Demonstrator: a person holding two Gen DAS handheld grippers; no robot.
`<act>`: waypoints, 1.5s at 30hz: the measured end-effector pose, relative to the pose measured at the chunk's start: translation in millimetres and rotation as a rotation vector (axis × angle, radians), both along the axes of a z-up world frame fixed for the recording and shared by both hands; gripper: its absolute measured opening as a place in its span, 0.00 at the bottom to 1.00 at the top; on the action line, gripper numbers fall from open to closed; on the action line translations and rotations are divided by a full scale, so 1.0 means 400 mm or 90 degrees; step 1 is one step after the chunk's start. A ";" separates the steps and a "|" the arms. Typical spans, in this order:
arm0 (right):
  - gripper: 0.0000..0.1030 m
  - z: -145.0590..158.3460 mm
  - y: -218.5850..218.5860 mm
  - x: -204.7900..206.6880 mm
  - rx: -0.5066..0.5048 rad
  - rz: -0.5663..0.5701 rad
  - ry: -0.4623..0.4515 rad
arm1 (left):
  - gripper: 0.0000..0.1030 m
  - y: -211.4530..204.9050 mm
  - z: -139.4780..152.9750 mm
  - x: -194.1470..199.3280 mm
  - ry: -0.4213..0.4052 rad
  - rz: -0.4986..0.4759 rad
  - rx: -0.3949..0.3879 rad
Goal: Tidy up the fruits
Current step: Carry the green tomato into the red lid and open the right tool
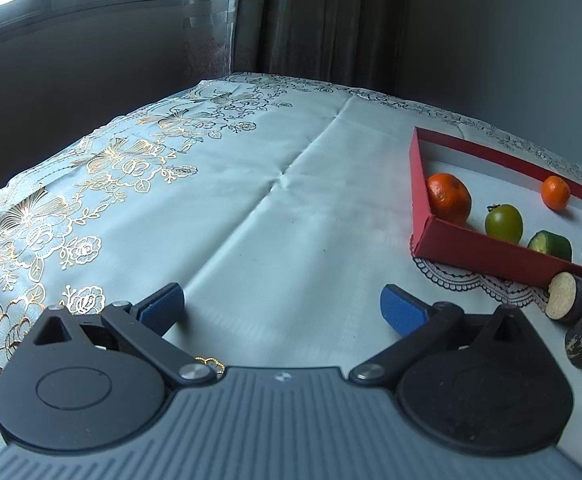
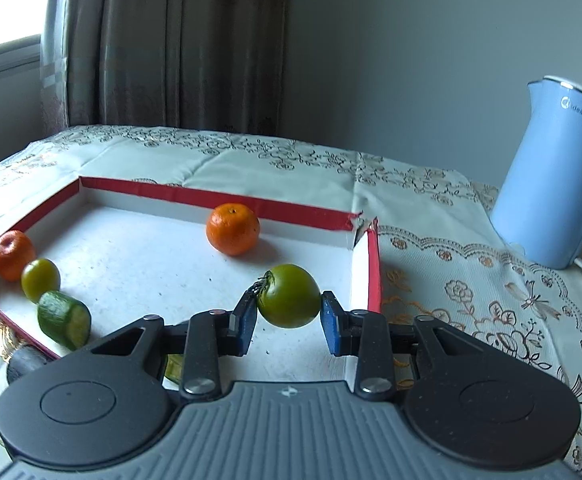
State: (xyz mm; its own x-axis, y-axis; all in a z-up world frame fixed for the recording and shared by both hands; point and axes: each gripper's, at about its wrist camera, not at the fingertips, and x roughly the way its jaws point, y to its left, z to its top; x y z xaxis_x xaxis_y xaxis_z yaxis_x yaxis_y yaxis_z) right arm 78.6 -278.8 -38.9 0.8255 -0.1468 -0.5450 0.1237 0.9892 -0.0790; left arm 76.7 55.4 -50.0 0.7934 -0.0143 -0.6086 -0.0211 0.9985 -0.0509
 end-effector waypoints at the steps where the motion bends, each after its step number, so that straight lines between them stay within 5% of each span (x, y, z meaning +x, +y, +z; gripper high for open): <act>1: 0.33 -0.002 0.000 0.001 -0.001 0.001 0.001 | 1.00 -0.001 0.000 0.000 0.000 0.001 0.001; 20: 0.34 -0.023 -0.008 0.003 0.005 -0.019 0.007 | 1.00 -0.001 -0.001 0.002 0.004 0.009 0.008; 29: 0.35 0.005 -0.016 -0.087 0.015 -0.021 -0.032 | 1.00 0.000 -0.001 0.000 0.005 0.016 0.011; 32: 0.46 0.012 -0.025 -0.143 0.025 -0.015 -0.044 | 1.00 -0.001 -0.001 0.000 0.005 0.016 0.013; 34: 0.68 0.013 -0.033 -0.189 0.028 -0.014 -0.056 | 1.00 -0.002 -0.001 0.000 0.005 0.017 0.015; 45: 0.75 -0.039 -0.119 -0.308 0.072 -0.030 -0.029 | 1.00 -0.017 -0.002 0.001 0.010 0.024 0.045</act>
State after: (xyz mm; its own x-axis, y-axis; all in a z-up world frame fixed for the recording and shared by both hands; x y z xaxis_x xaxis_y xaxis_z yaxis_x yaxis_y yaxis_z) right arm -44.6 -326.4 -54.6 0.8436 -0.1255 -0.5221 0.1710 0.9845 0.0398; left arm 77.1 48.8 -50.6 0.7827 0.0590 -0.6196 -0.0587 0.9981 0.0210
